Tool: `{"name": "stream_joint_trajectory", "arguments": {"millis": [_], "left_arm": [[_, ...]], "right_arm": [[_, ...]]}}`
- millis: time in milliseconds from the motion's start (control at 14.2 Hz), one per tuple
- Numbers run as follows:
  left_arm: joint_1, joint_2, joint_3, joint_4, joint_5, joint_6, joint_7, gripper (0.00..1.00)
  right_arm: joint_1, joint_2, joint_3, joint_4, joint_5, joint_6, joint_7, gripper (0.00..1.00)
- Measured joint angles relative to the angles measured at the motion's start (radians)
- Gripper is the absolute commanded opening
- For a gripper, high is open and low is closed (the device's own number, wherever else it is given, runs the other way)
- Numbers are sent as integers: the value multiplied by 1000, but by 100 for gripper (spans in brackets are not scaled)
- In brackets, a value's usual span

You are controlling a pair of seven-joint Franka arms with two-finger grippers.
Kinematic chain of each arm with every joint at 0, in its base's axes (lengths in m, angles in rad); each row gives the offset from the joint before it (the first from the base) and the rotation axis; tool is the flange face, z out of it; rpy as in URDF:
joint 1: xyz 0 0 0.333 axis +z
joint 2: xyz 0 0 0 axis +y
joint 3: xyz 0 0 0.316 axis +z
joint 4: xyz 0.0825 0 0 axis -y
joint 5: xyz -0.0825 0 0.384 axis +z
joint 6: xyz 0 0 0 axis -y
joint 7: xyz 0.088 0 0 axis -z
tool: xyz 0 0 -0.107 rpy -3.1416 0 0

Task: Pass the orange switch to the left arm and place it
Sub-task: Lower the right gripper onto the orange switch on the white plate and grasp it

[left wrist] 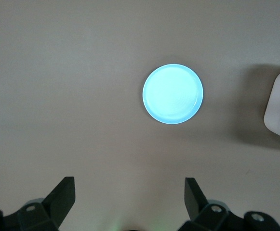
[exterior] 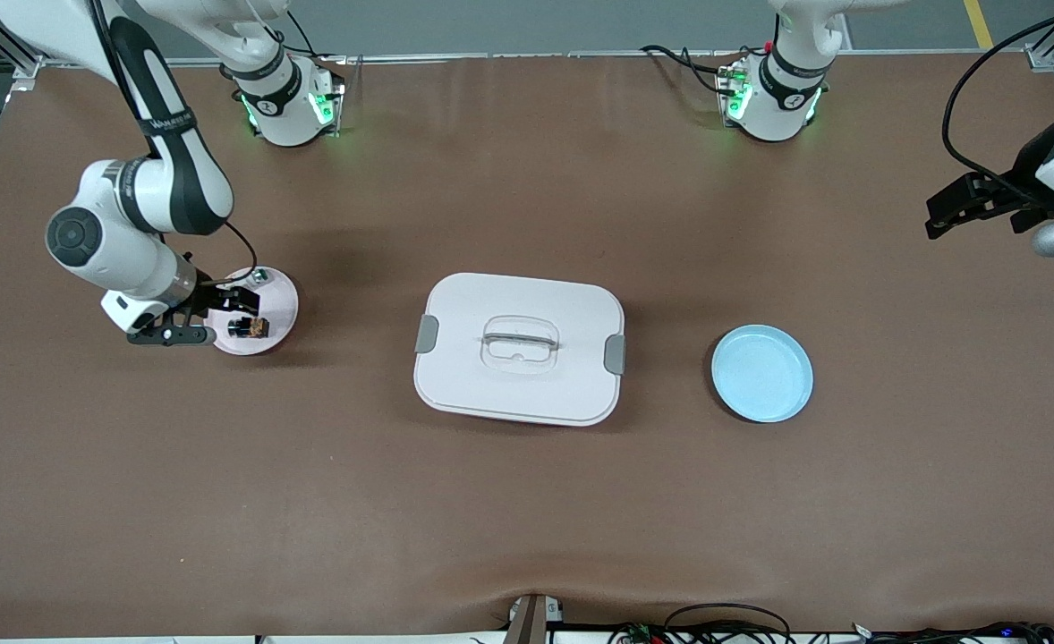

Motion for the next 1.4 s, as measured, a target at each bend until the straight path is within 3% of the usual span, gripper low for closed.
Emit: {"name": "stream_joint_trajectory", "arguments": {"millis": [562,1405], "left_arm": [[6,8,6,1,0,0,0,100],[7,33,7,17,0,4,0,100]], "right_arm": [[-1,93,-5,3,-32,95,-1,100],[-3,171,-9,34,-38,117,-2,100]]}}
